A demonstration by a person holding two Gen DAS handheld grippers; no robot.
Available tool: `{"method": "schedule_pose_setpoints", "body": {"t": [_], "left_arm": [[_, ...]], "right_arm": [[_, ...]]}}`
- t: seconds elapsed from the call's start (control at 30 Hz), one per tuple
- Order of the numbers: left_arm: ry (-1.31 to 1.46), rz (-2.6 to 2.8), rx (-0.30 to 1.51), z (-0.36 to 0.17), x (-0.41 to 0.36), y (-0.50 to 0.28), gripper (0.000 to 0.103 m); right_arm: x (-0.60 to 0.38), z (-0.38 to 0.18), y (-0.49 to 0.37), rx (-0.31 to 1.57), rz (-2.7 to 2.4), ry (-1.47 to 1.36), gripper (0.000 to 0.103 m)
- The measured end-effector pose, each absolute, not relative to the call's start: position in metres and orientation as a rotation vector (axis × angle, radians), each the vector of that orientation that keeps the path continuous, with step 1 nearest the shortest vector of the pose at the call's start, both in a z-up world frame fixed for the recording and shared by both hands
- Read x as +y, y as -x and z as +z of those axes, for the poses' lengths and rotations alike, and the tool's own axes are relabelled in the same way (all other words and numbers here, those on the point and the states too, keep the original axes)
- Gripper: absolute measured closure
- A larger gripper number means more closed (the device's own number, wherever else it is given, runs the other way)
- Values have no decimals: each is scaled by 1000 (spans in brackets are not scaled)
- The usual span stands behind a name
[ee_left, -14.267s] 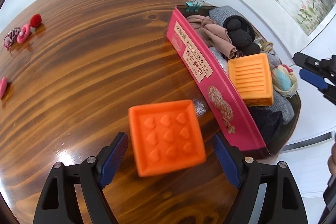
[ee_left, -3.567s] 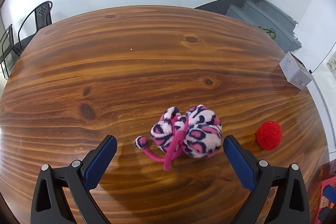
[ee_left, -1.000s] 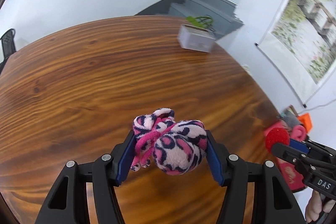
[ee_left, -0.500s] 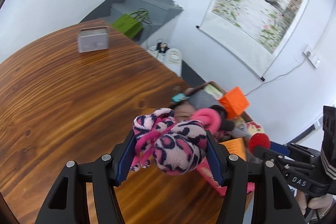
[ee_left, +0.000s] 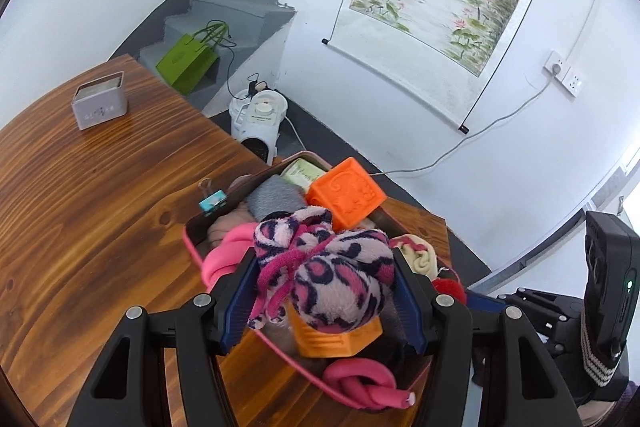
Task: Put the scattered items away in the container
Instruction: 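Carry the plush and pompom into the pink-rimmed box and open both grippers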
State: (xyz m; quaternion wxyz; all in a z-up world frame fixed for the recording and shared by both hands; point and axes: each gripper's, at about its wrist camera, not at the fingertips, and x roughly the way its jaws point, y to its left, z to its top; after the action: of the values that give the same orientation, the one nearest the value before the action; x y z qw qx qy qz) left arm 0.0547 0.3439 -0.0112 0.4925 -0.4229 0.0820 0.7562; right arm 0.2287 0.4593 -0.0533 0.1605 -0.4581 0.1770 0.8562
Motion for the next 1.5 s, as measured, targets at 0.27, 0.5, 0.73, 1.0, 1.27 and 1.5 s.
{"method": "schedule_pose_setpoints", "body": {"t": [0.27, 0.5, 0.73, 1.0, 1.27, 1.5], "left_arm": [[1025, 1809, 257, -20, 375, -63, 38], [1094, 1815, 276, -35, 381, -62, 19], [1171, 1900, 230, -33, 359, -50, 18], [1093, 2211, 381, -18, 321, -74, 1], [1262, 2234, 341, -35, 299, -91, 1], [1296, 2135, 285, -28, 306, -100, 1]], "right_arm": [[462, -64, -226, 532, 2469, 1353, 64], [469, -69, -229, 626, 2453, 1380, 53], [473, -68, -236, 644, 2439, 1384, 44], [468, -60, -238, 619, 2440, 1433, 29], [454, -57, -240, 482, 2427, 1519, 29], [452, -54, -245, 457, 2437, 1511, 29]]}}
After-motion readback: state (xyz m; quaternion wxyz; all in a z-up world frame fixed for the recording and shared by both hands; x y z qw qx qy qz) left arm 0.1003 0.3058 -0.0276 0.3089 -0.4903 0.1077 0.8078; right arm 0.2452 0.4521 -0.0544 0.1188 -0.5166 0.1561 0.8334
